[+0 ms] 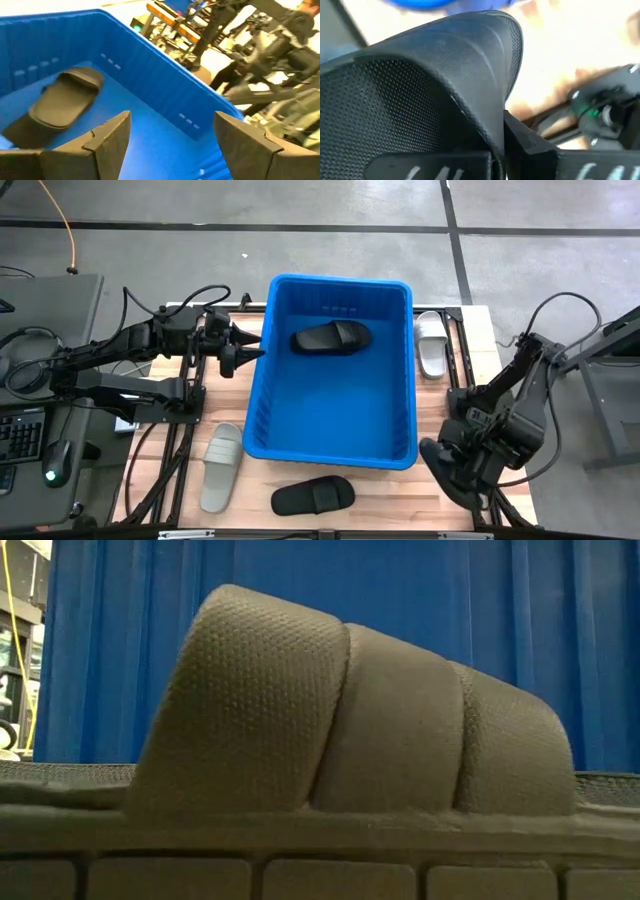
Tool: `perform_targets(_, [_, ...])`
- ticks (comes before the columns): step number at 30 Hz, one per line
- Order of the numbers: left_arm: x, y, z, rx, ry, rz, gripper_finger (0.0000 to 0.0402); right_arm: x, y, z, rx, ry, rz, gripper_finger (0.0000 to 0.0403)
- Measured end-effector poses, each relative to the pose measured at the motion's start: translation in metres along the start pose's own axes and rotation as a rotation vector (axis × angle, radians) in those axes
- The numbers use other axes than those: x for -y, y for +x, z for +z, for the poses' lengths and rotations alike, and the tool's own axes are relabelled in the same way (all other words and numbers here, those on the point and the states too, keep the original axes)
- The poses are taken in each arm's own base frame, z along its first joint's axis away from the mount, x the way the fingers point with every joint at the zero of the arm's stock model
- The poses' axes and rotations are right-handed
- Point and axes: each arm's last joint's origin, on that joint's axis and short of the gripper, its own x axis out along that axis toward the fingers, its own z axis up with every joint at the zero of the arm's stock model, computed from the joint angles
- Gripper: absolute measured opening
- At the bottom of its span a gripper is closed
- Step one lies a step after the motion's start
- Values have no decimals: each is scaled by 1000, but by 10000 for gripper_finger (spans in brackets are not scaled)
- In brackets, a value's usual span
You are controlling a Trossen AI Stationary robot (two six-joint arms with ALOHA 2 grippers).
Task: Pick and place slides into bin
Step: Put the black slide into the blue container
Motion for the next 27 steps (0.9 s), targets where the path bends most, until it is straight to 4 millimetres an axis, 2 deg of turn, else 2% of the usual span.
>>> perform_targets(5, [0, 0, 0, 2, -7, 8, 271, -3, -23, -3, -155, 6, 115, 0])
perform_targets(8, [-1, 1, 0, 5, -7, 17, 271, -3, -44, -2, -151, 27, 202, 0])
perform_targets(11, [-1, 2, 0, 12, -8, 37, 271, 0, -70, 5, -32, 64, 296, 0])
perform_targets(18, [-2, 9, 0, 7, -13, 50, 271, 20, -117, 35, 402, 169, 389, 0])
perform_targets(27, [-1, 9, 0, -13, -77, 16, 271, 37, -129, 74, 700, 220, 262, 0])
